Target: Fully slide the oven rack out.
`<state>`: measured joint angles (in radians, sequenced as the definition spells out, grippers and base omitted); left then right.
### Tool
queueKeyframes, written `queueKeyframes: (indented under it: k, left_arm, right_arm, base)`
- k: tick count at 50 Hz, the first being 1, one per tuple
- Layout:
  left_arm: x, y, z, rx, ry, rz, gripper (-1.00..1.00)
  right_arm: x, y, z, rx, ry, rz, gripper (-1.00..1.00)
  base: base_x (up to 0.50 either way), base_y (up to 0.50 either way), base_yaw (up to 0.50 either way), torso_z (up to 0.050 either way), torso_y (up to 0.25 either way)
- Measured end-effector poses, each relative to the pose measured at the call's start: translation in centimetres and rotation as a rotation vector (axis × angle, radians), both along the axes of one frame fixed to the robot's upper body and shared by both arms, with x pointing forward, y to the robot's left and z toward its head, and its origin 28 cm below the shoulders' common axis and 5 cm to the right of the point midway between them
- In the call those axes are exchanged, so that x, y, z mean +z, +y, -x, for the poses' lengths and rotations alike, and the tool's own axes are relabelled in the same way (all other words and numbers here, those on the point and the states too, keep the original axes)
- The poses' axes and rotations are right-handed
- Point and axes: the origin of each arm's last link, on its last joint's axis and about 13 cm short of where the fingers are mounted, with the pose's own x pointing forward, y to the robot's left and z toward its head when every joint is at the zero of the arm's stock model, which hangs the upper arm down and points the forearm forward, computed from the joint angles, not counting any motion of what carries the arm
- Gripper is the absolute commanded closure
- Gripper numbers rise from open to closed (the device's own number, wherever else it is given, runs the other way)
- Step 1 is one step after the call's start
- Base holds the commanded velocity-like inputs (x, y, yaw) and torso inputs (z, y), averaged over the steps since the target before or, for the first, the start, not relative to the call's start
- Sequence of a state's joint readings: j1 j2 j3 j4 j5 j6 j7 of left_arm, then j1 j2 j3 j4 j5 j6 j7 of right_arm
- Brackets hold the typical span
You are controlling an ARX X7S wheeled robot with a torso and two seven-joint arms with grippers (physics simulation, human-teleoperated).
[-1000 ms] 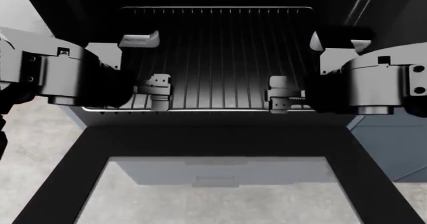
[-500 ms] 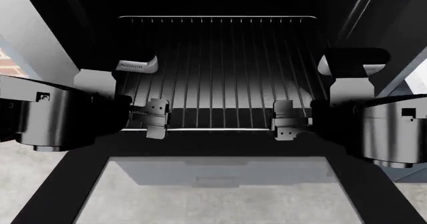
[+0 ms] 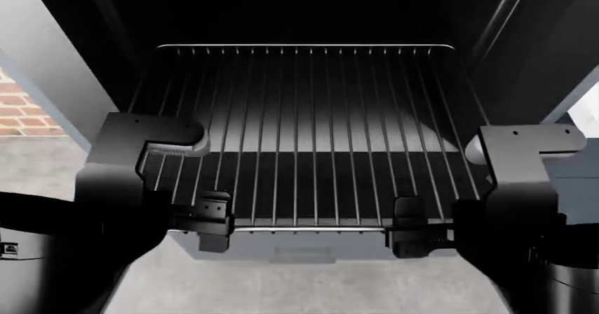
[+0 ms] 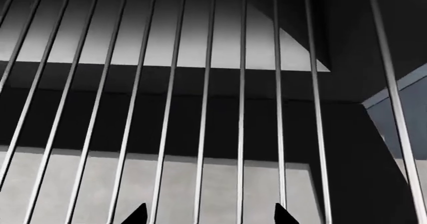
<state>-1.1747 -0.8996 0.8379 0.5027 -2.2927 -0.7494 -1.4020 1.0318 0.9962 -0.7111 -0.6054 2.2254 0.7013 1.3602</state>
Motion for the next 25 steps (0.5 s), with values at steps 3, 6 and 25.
queueKeyframes:
  k: [3,6,25]
  left_arm:
    - [-0.1,0.0,0.8,0.0,0.006,-0.004,-1.0]
    - [-0.5,0.0,1.5,0.007,-0.004,-0.005,-1.0]
    - [-4.7,-0.4,6.3,0.06,-0.241,0.029,-1.0]
  right_arm:
    - [-0.4,0.0,1.0,0.005,-0.011,-0.001,-1.0]
    - [-0.8,-0.1,1.7,0.01,-0.026,-0.001,-1.0]
    - [-5.0,-0.6,6.0,0.038,-0.253,-0.002,-1.0]
  base:
    - [0.0,0.0,0.0,0.0,-0.036]
    - [0.0,0.0,0.01,0.0,-0.036]
    - [0.0,0.0,0.01,0.0,-0.028]
